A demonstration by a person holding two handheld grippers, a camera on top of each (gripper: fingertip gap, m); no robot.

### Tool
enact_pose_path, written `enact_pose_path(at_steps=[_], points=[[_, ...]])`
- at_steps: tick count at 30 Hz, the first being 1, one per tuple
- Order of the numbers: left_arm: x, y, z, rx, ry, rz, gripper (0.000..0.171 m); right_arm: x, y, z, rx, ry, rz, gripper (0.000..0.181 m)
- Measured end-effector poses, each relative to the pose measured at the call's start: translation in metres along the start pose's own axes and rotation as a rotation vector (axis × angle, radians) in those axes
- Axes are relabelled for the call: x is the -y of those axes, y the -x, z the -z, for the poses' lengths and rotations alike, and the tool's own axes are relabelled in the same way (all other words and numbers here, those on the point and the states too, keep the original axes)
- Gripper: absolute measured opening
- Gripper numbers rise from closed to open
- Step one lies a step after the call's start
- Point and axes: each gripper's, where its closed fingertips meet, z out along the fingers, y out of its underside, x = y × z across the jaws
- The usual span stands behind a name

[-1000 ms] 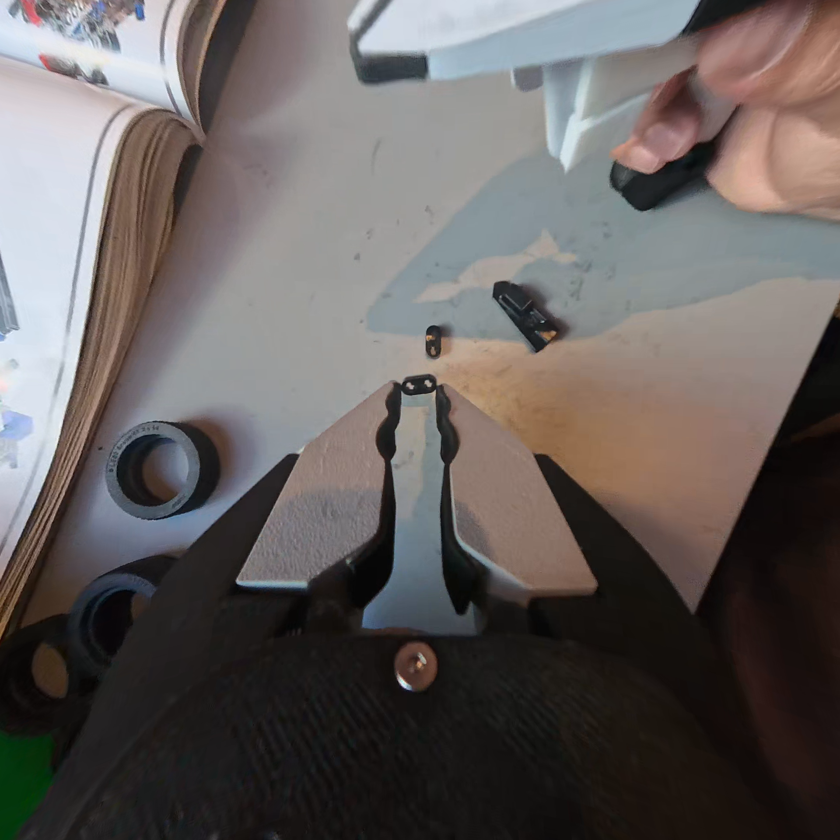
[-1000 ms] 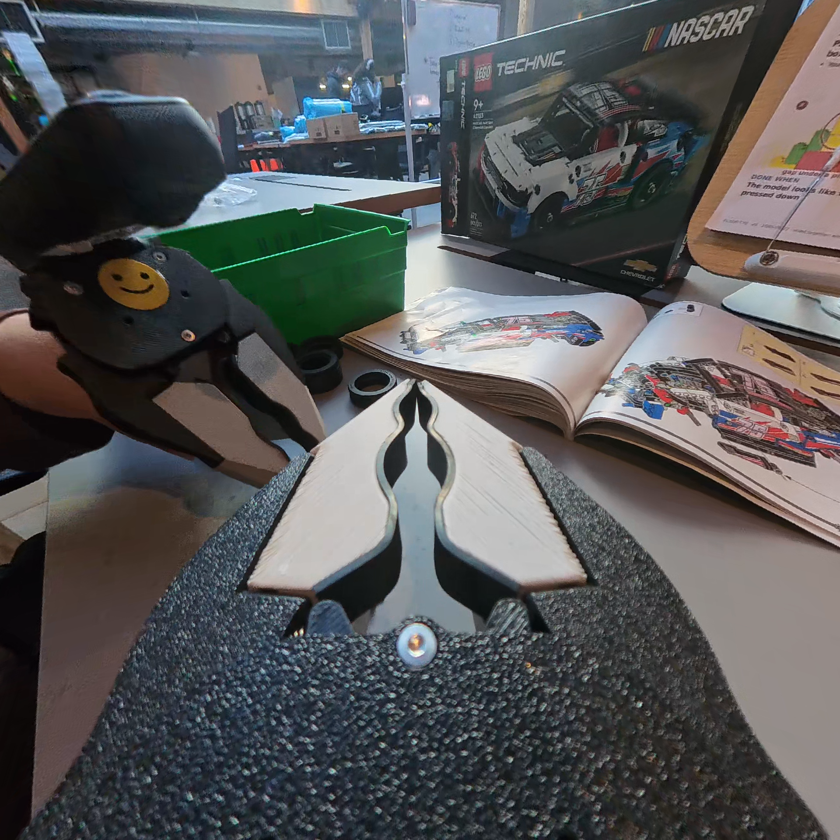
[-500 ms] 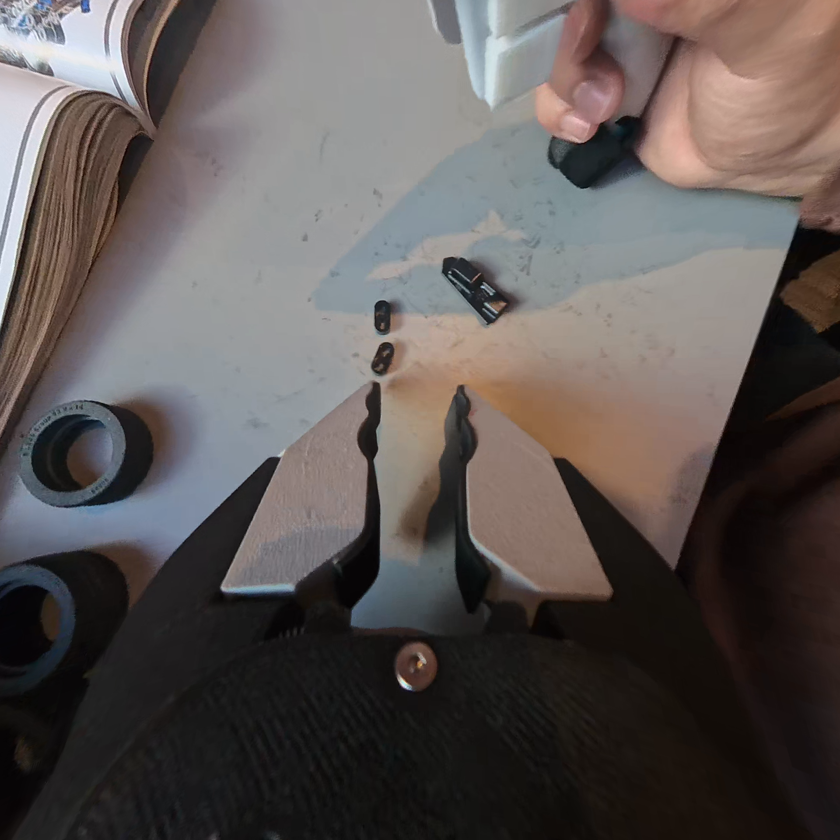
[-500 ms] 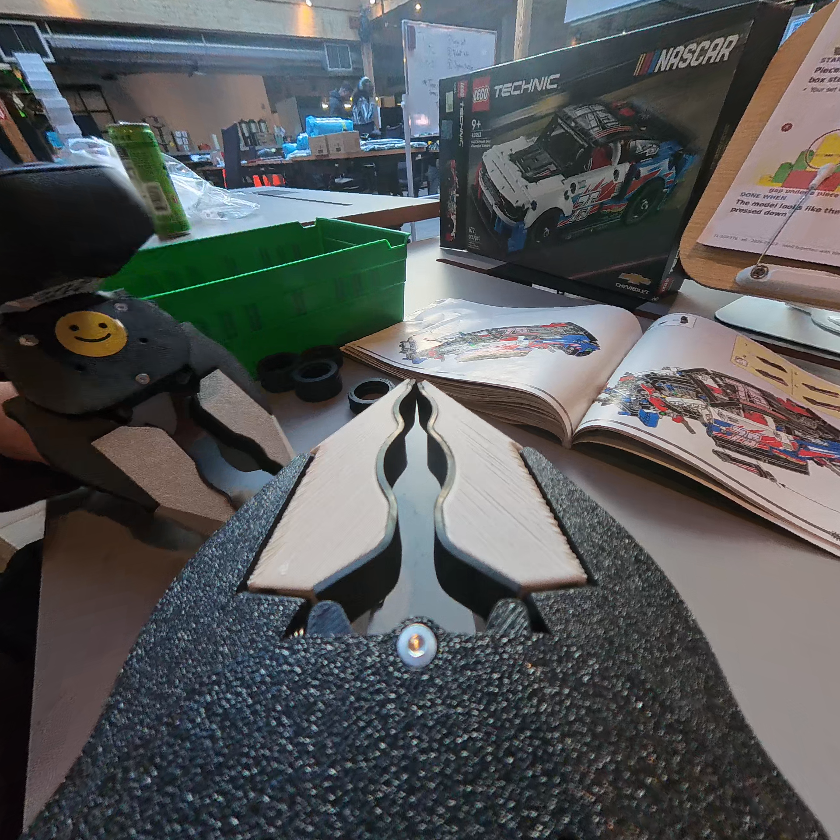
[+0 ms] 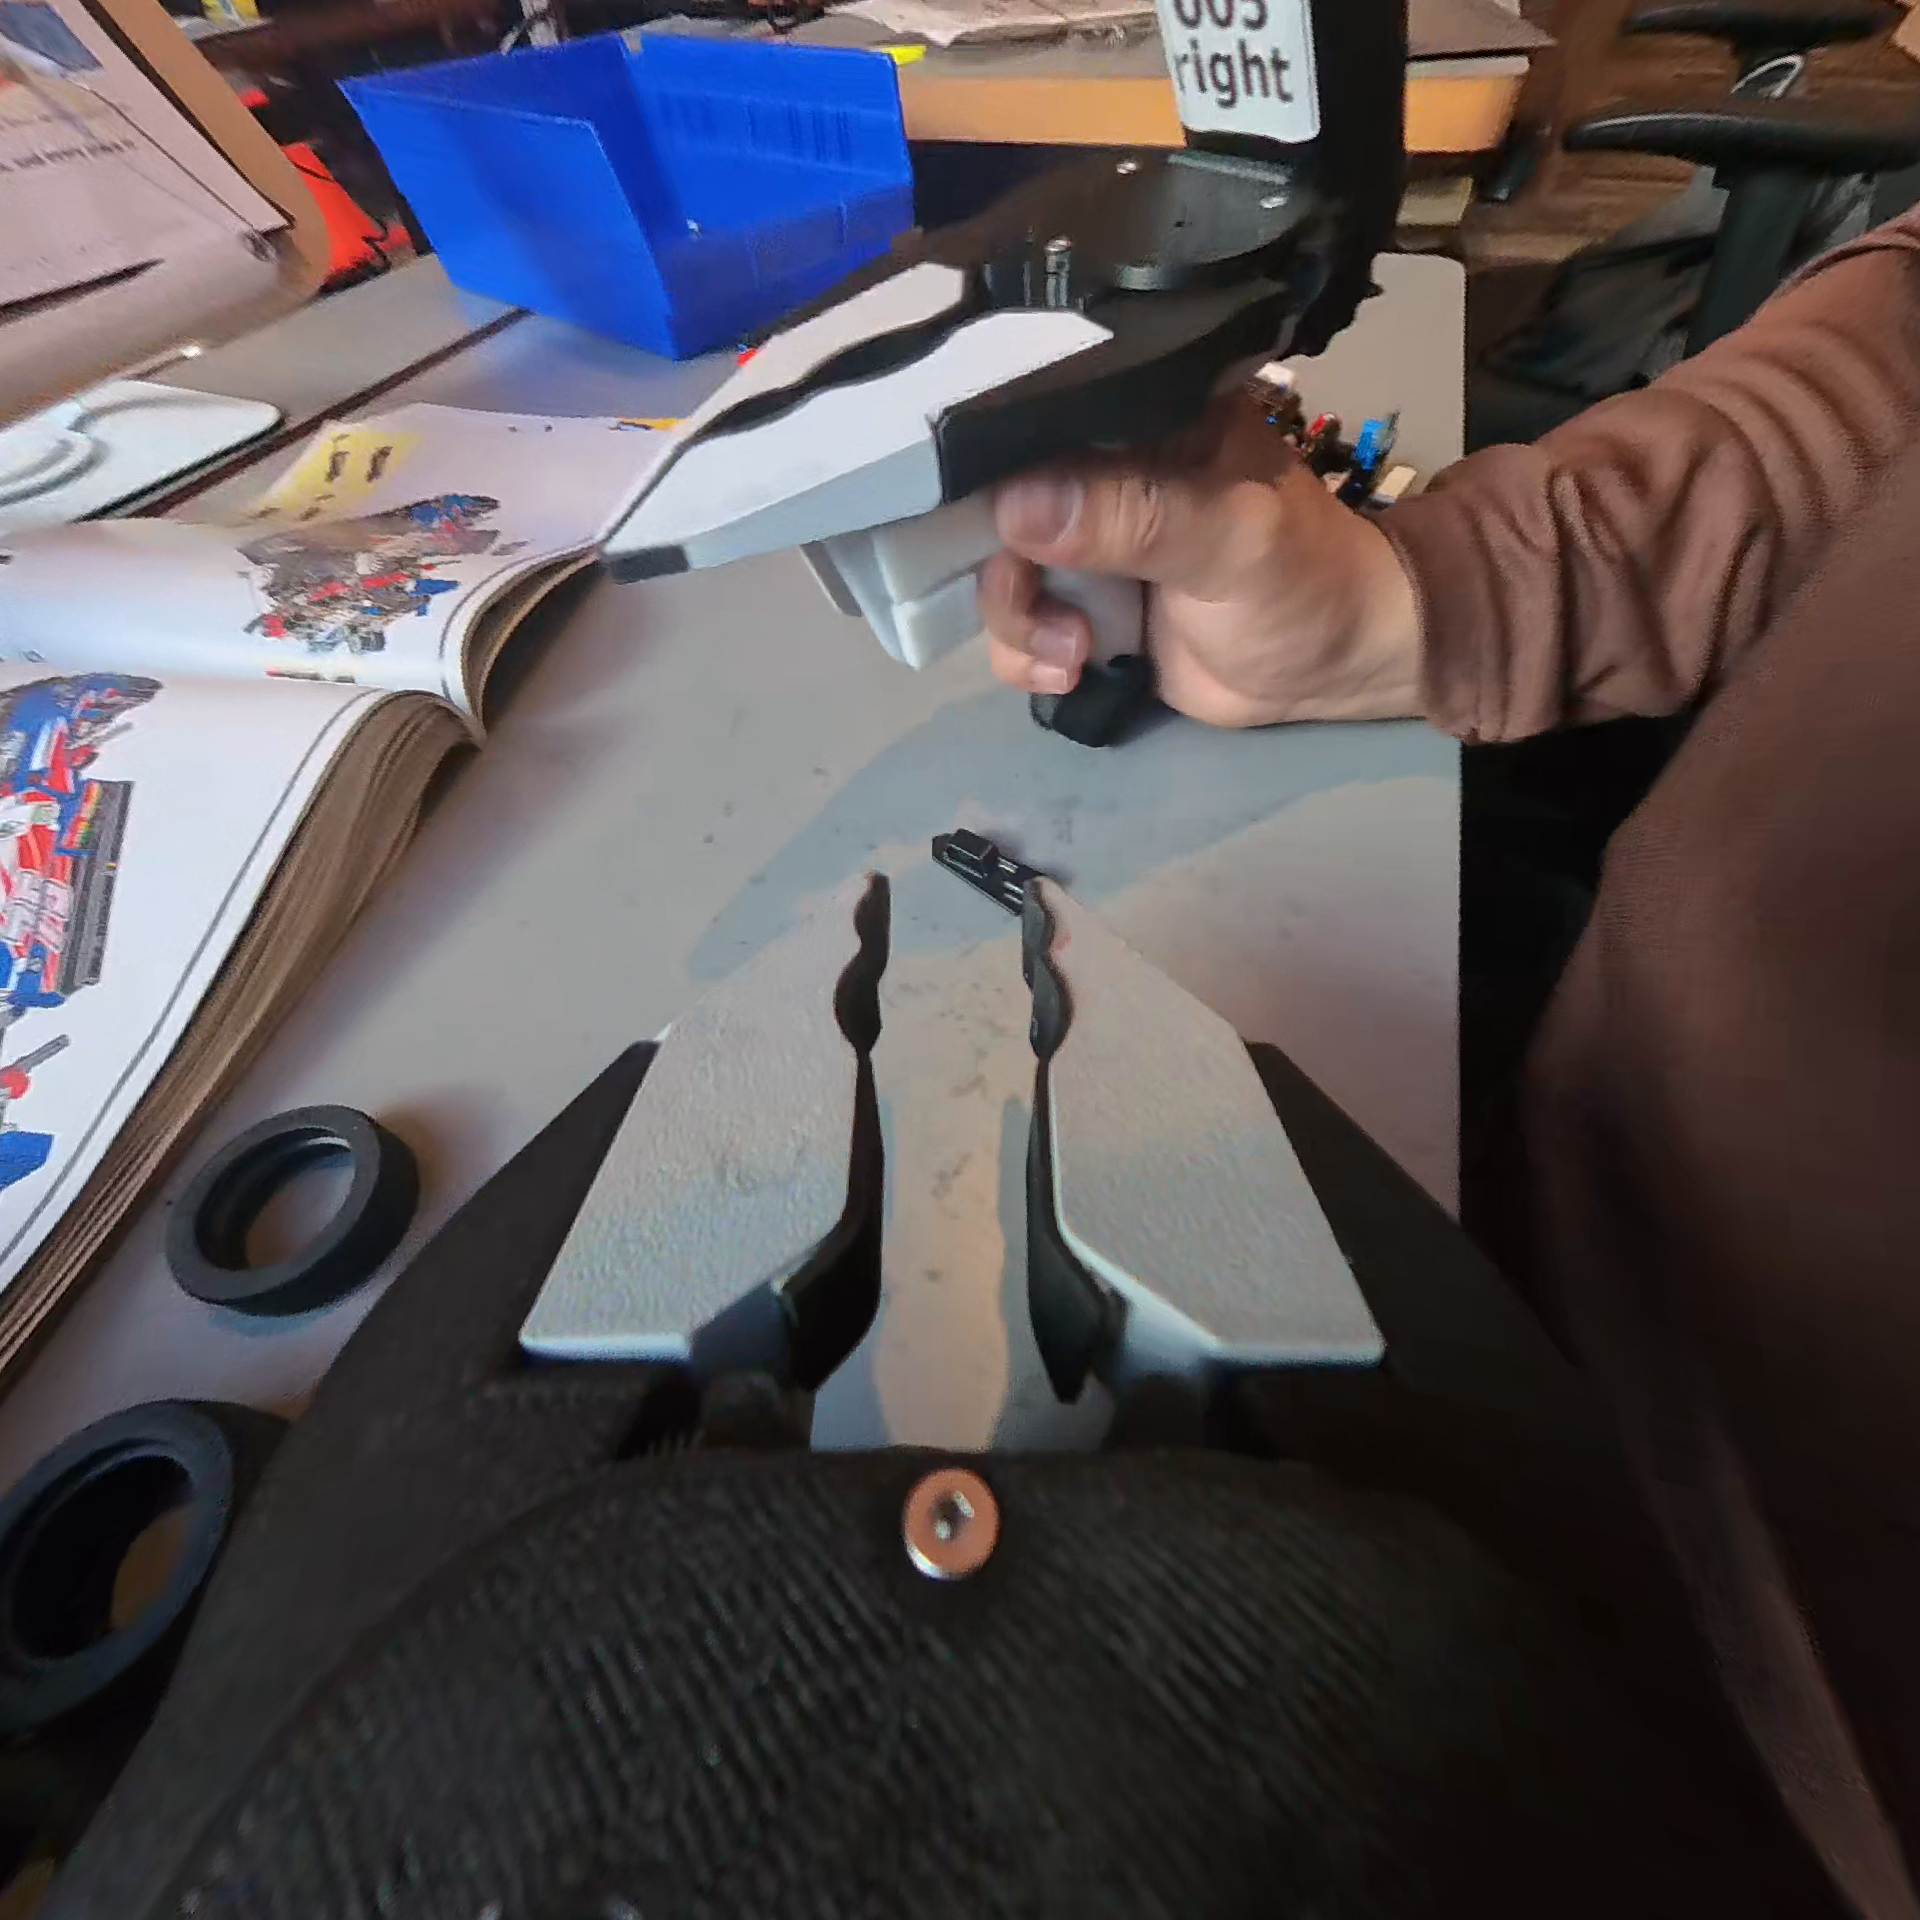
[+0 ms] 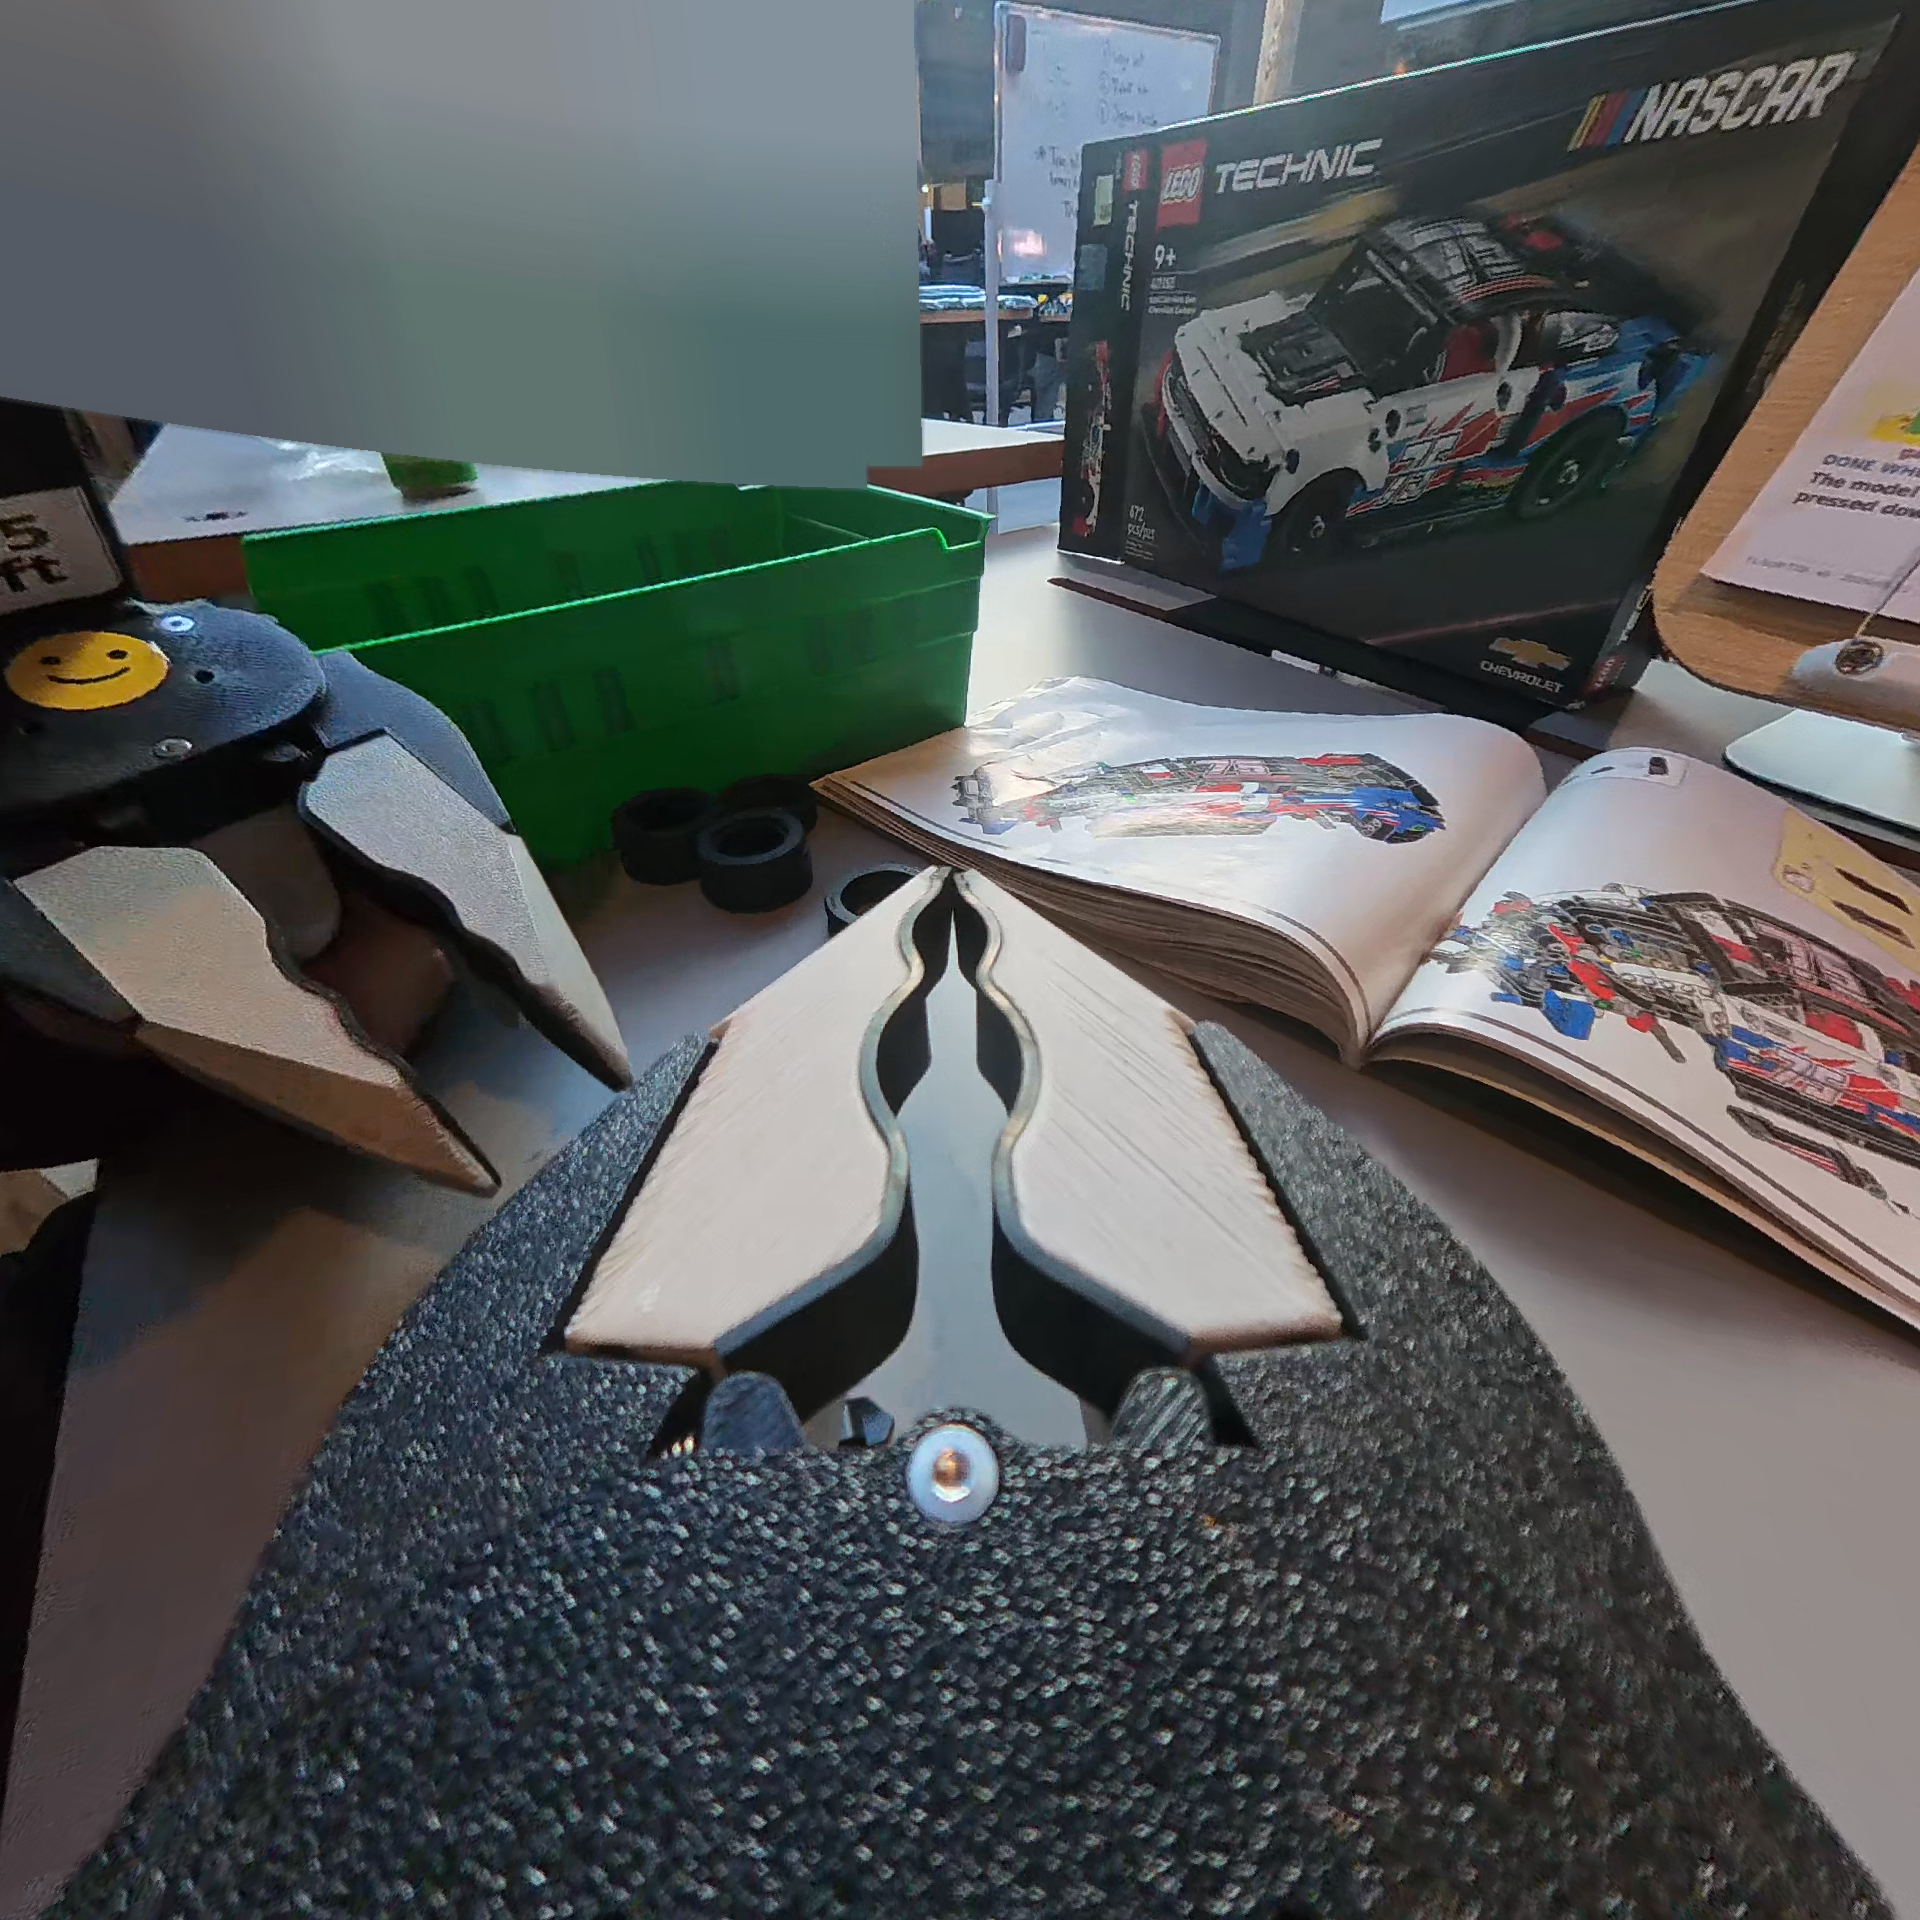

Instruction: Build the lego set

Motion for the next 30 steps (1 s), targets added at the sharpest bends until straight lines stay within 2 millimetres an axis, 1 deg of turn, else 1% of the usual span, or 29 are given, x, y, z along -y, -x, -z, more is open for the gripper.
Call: enact_pose_path(at_steps=[3,7,11,18,22,26,28,30], points=[[-0.003,-0.004,-0.002,-0.035,0.021,0.0,0.024,-0.001,0.003,-0.006,0.012,0.011,0.016,0.0],[0.001,-0.001,0.002,-0.06,-0.015,0.054,0.024,-0.001,0.007,-0.01,0.044,0.013,0.018,0.0],[0.002,0.003,0.003,-0.068,-0.028,0.107,0.024,0.0,0.003,-0.011,0.044,0.004,-0.01,0.0],[-0.004,0.003,-0.001,-0.032,0.018,0.075,0.025,-0.001,0.005,-0.012,0.051,0.014,0.004,0.0],[-0.005,0.001,0.001,-0.035,0.023,0.083,0.026,-0.001,0.006,-0.011,0.04,0.011,0.016,0.0],[-0.006,0.0,0.002,-0.032,0.029,0.071,0.026,-0.006,0.007,-0.015,0.032,0.052,0.042,0.0],[-0.005,0.003,0.002,-0.01,0.022,0.072,0.026,-0.008,0.009,-0.017,0.029,0.065,0.062,0.0],[-0.001,0.011,0.006,0.053,-0.013,0.089,0.022,-0.009,0.011,-0.017,0.027,0.07,0.08,0.0]])
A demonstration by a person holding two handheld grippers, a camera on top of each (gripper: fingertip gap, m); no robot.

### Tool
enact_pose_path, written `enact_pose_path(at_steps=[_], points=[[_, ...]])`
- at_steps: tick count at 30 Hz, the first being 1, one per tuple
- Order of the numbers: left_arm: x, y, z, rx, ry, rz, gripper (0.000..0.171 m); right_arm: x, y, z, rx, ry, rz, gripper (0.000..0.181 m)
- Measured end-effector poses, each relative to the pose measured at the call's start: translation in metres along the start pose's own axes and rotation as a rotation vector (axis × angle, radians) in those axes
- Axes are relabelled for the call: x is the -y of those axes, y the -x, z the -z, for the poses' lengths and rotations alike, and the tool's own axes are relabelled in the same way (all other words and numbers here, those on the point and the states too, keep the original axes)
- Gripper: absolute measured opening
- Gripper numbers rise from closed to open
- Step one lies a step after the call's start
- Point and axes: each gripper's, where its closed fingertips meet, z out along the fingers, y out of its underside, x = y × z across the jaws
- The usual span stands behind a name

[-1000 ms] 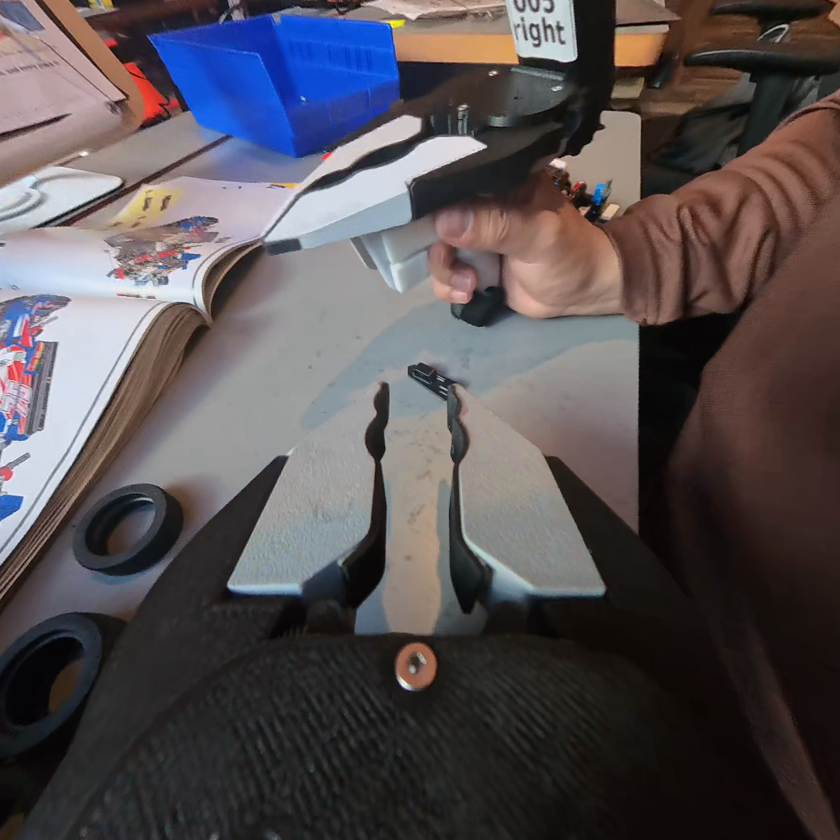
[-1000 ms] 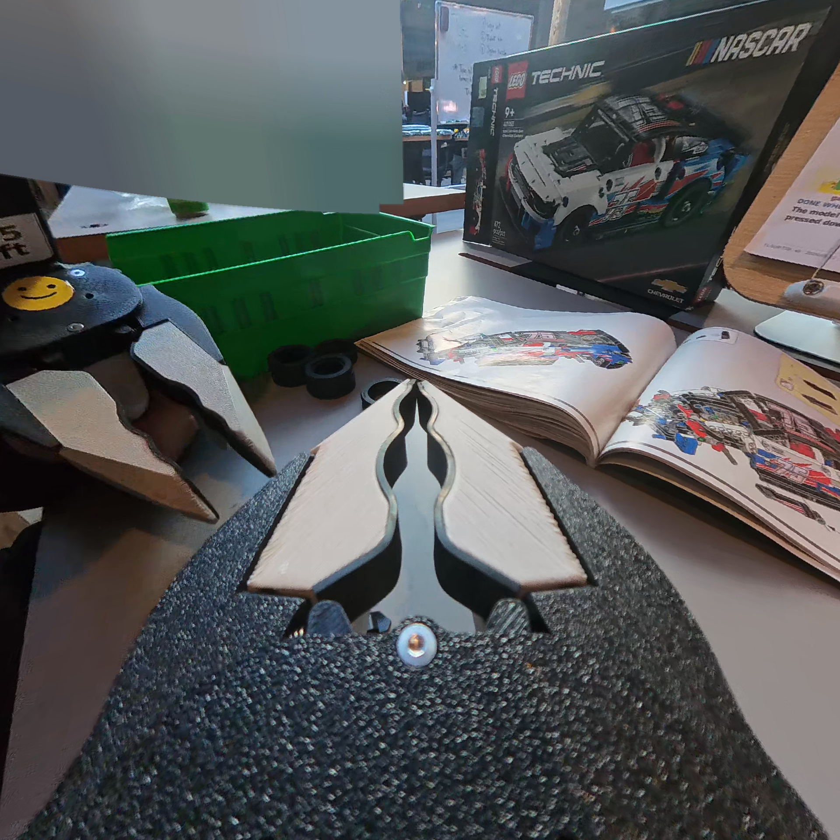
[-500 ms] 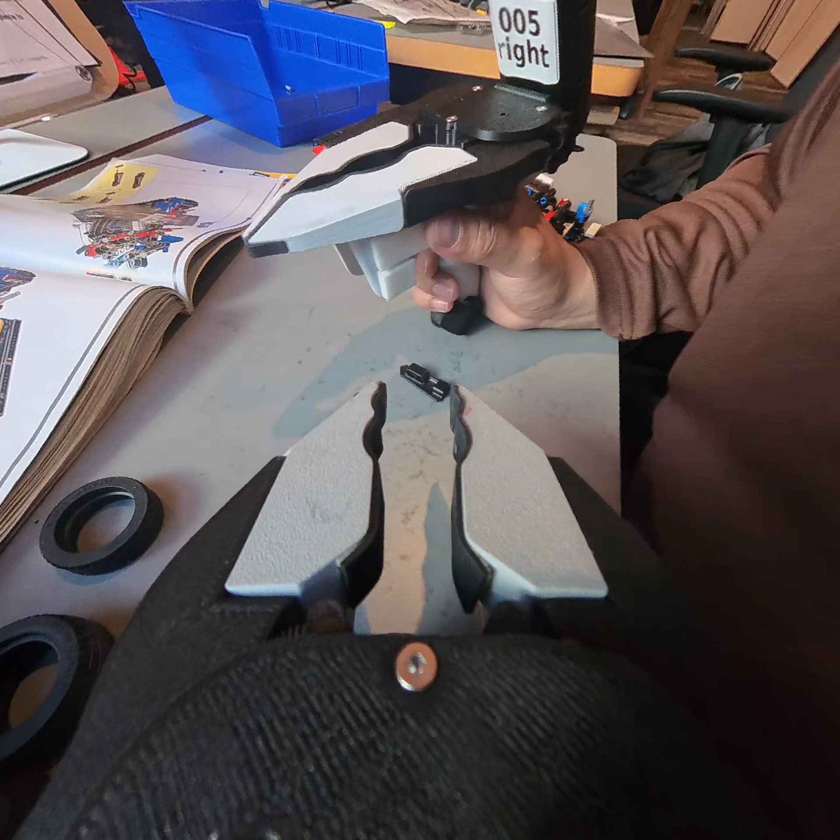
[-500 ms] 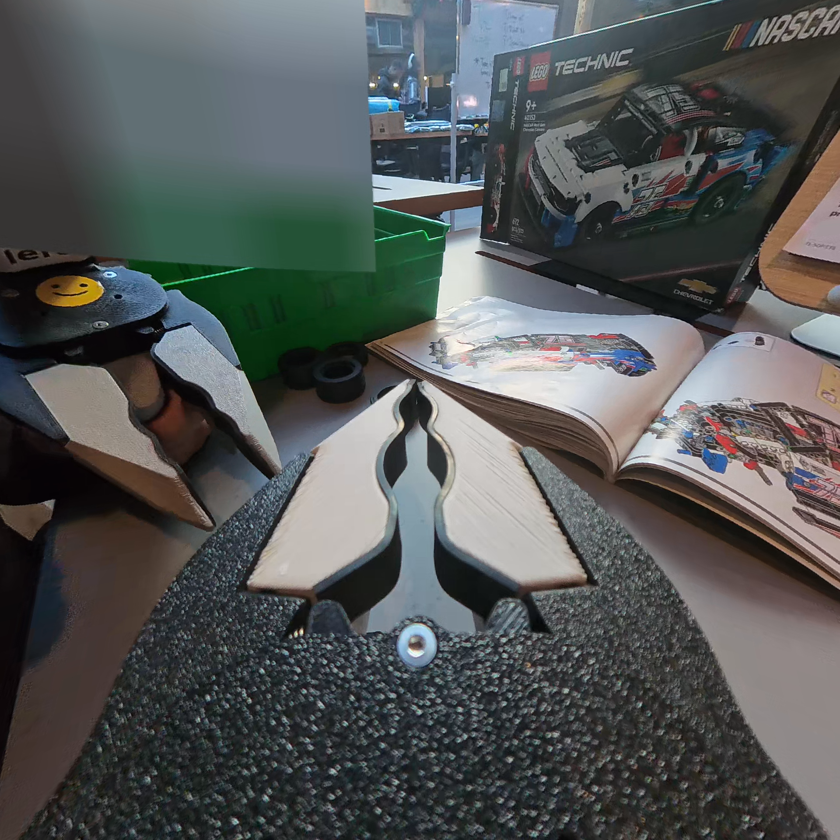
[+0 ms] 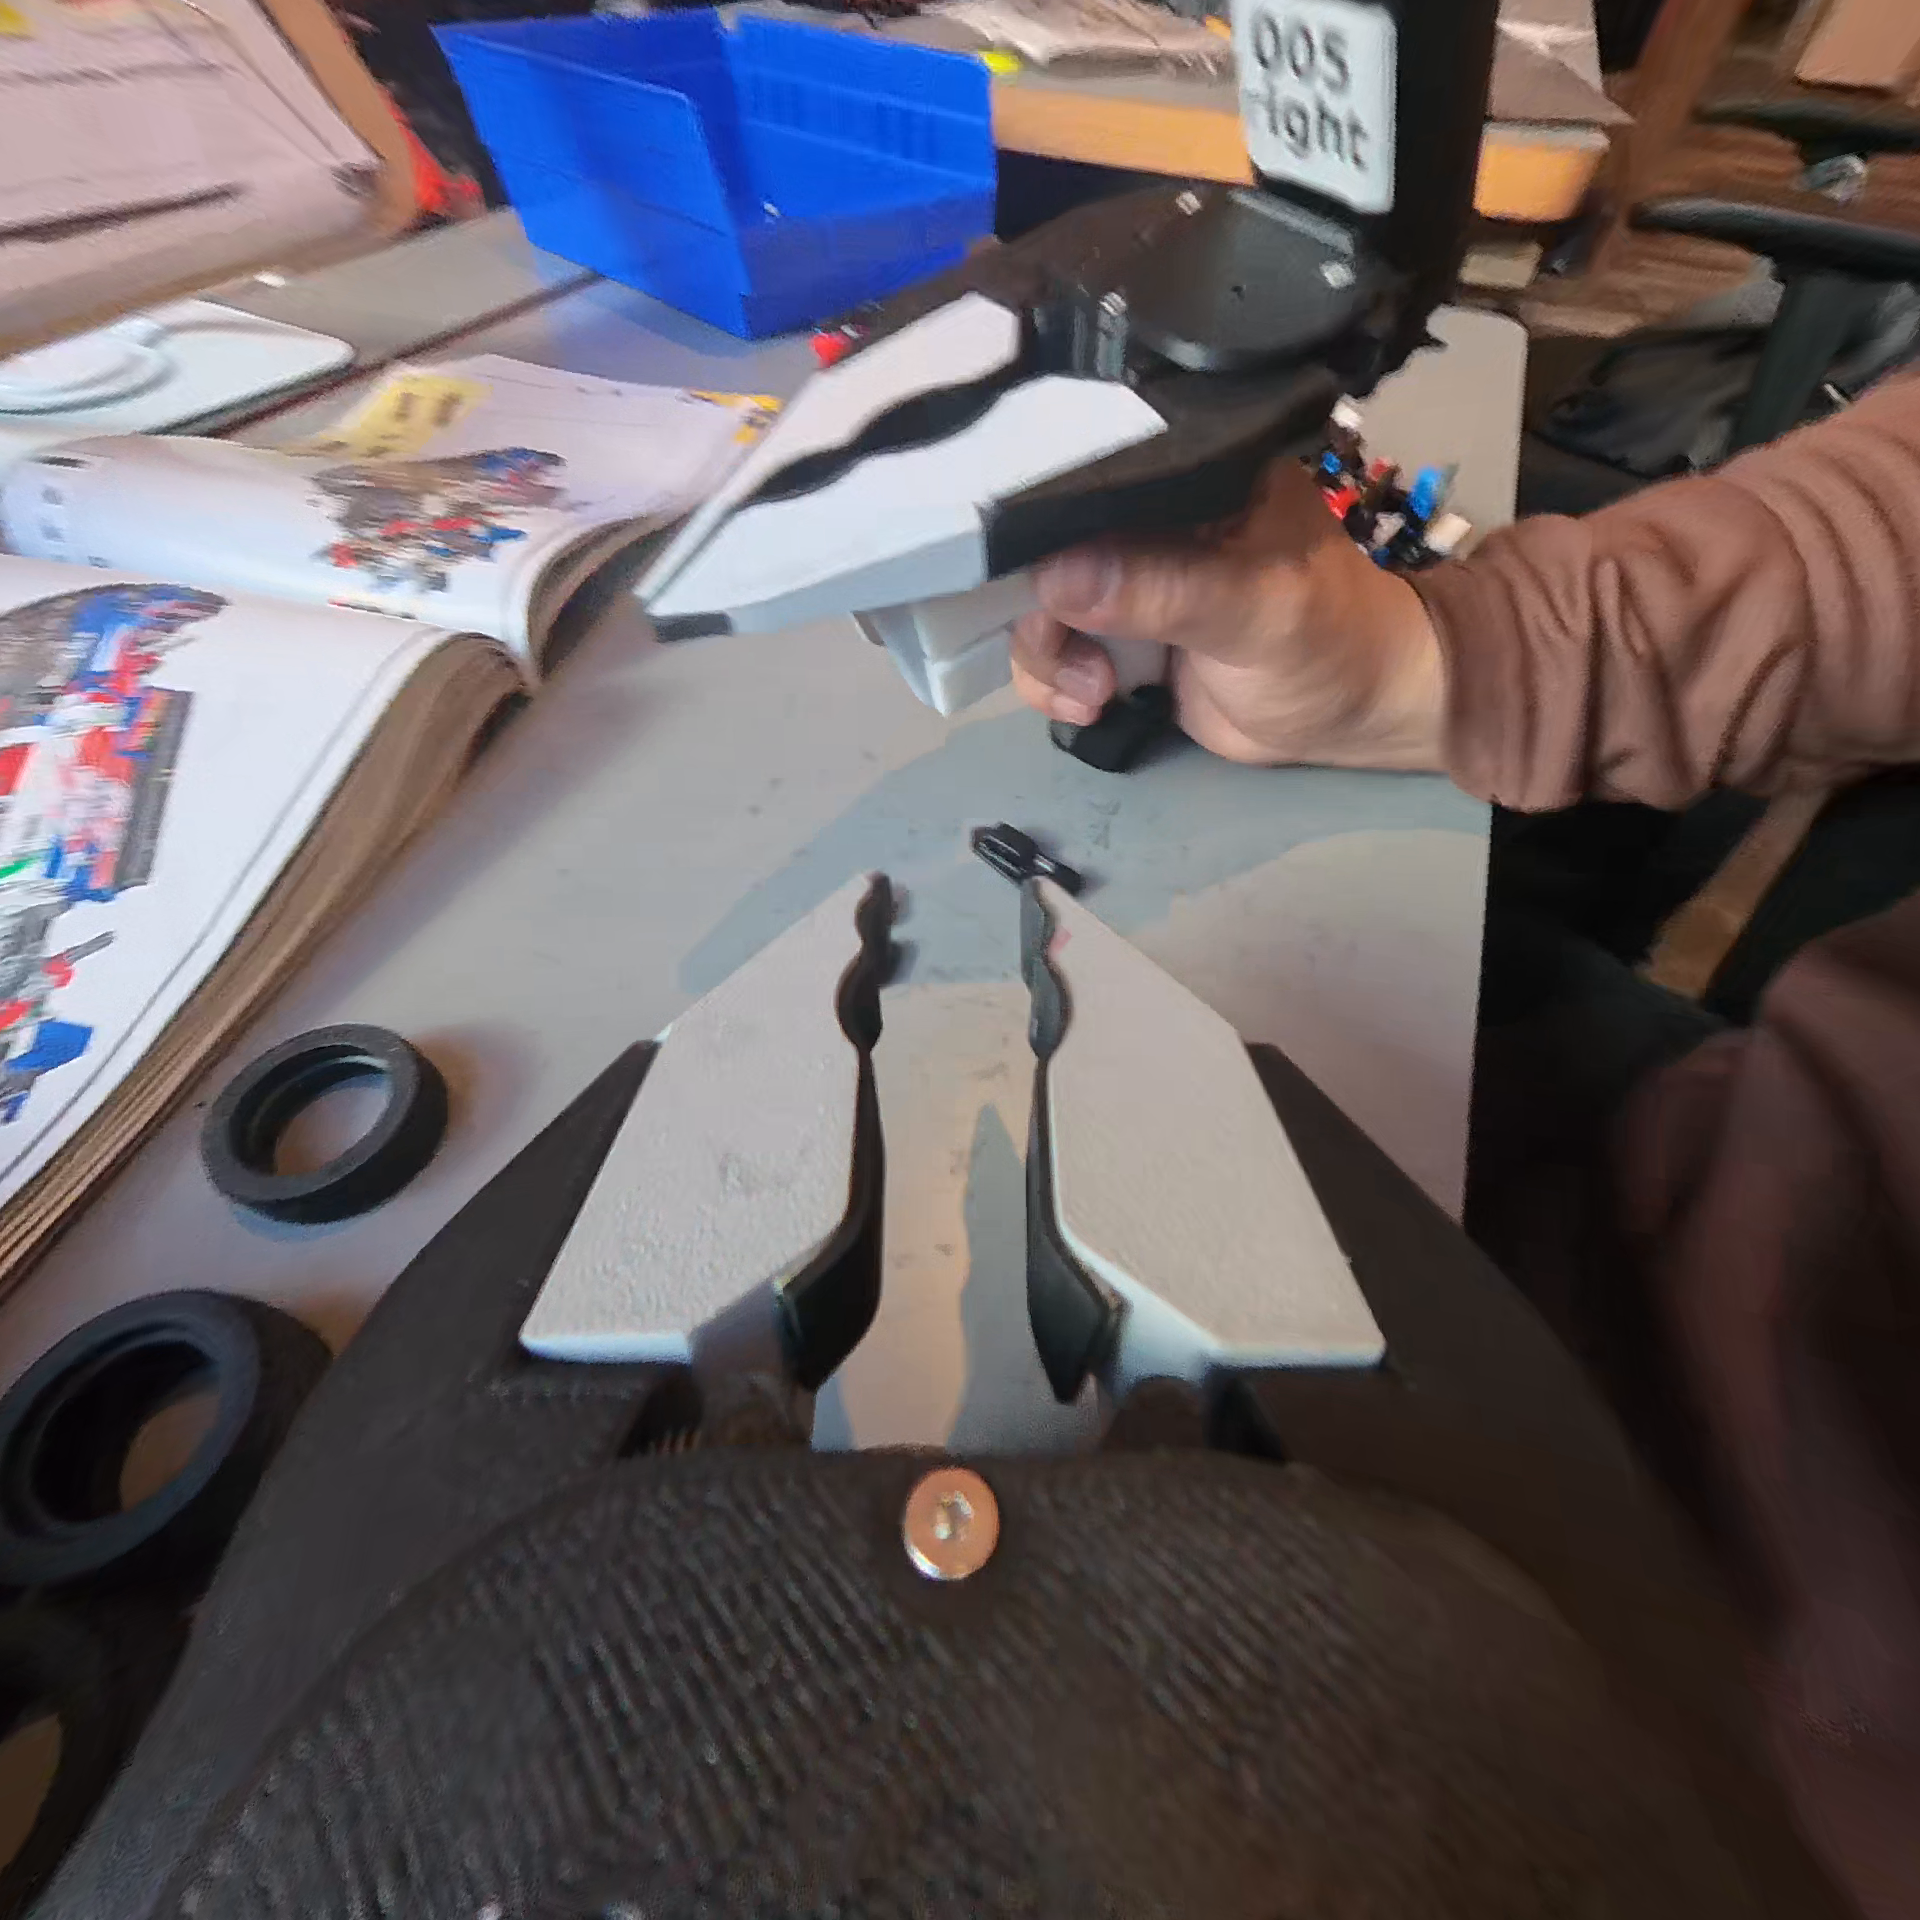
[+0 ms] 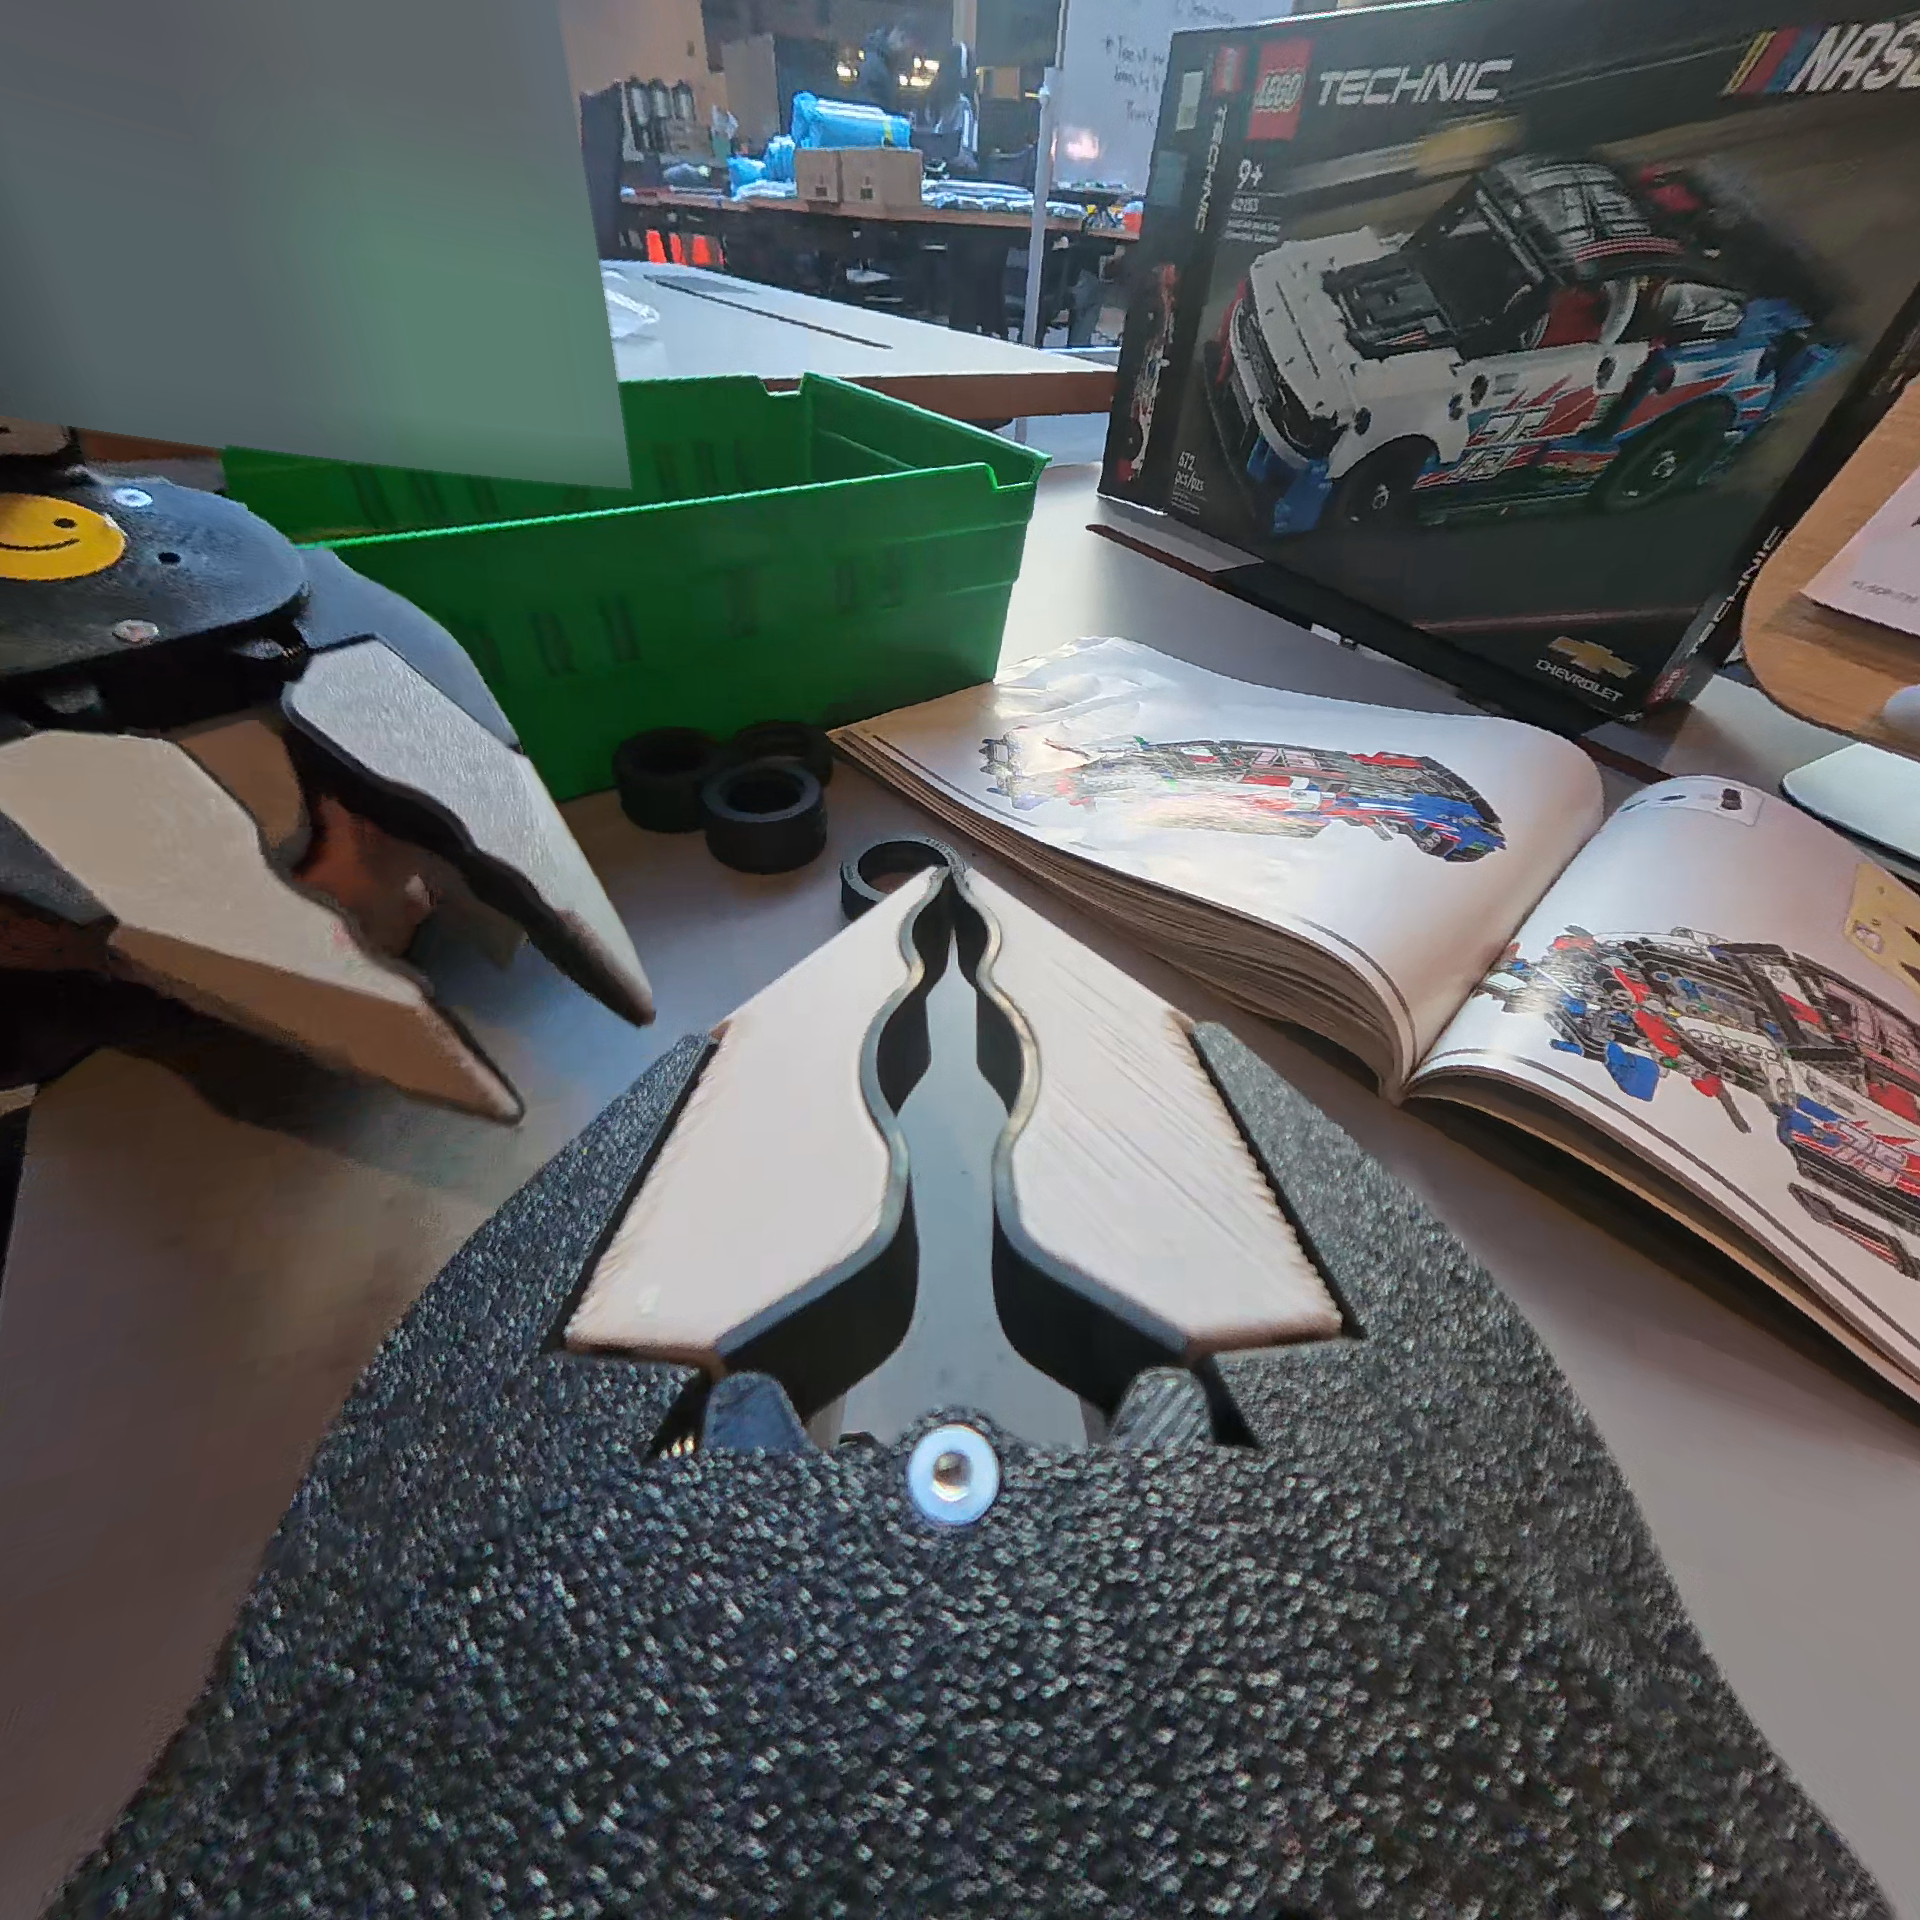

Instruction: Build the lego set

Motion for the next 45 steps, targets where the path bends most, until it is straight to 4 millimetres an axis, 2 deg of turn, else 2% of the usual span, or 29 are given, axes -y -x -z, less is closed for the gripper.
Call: enact_pose_path(at_steps=[2,5,8,10,12,14,15,18,19,21,23,26,30,34,41,45], points=[[0.011,0.002,0.008,0.031,-0.069,0.05,0.022,0.0,0.001,0.0,-0.003,0.003,0.011,0.0],[0.038,-0.008,0.031,0.049,-0.124,0.058,0.032,0.0,0.001,0.0,-0.015,0.003,0.024,0.0],[0.065,-0.008,0.064,0.102,-0.162,0.006,0.04,-0.001,0.002,-0.001,-0.024,0.01,0.042,0.0],[0.077,0.008,0.096,0.183,-0.179,-0.031,0.04,-0.002,0.003,-0.001,-0.026,0.014,0.06,0.0],[0.08,0.049,0.139,0.367,-0.172,-0.049,0.034,-0.002,0.006,-0.001,-0.024,0.014,0.081,0.0],[0.074,0.098,0.182,0.537,-0.128,-0.051,0.022,-0.002,0.009,-0.001,-0.021,0.012,0.101,0.0],[0.064,0.124,0.199,0.609,-0.064,-0.054,0.016,-0.002,0.01,-0.001,-0.021,0.013,0.108,0.0],[0.022,0.193,0.236,0.762,0.274,-0.073,0.015,-0.003,0.011,-0.003,-0.019,0.026,0.123,0.0],[0.011,0.207,0.239,0.754,0.354,-0.065,0.019,-0.004,0.012,-0.003,-0.019,0.031,0.125,0.0],[-0.002,0.219,0.232,0.656,0.413,-0.009,0.03,-0.005,0.012,-0.004,-0.017,0.038,0.128,0.0],[-0.017,0.231,0.227,0.584,0.474,0.031,0.027,-0.005,0.013,-0.004,-0.015,0.041,0.132,0.0],[-0.038,0.259,0.227,0.607,0.577,0.111,0.025,-0.006,0.014,-0.004,-0.012,0.043,0.141,0.0],[-0.049,0.271,0.211,0.549,0.659,0.155,0.023,-0.004,0.017,-0.003,-0.008,0.03,0.152,0.0],[-0.06,0.287,0.208,0.567,0.772,0.117,0.024,-0.004,0.017,-0.002,0.008,0.023,0.141,0.0],[-0.079,0.292,0.195,0.501,0.885,0.115,0.024,0.0,0.015,0.002,0.022,-0.008,0.096,0.0],[-0.087,0.302,0.188,0.482,0.934,0.104,0.024,-0.001,0.013,0.001,0.021,0.003,0.081,0.0]])
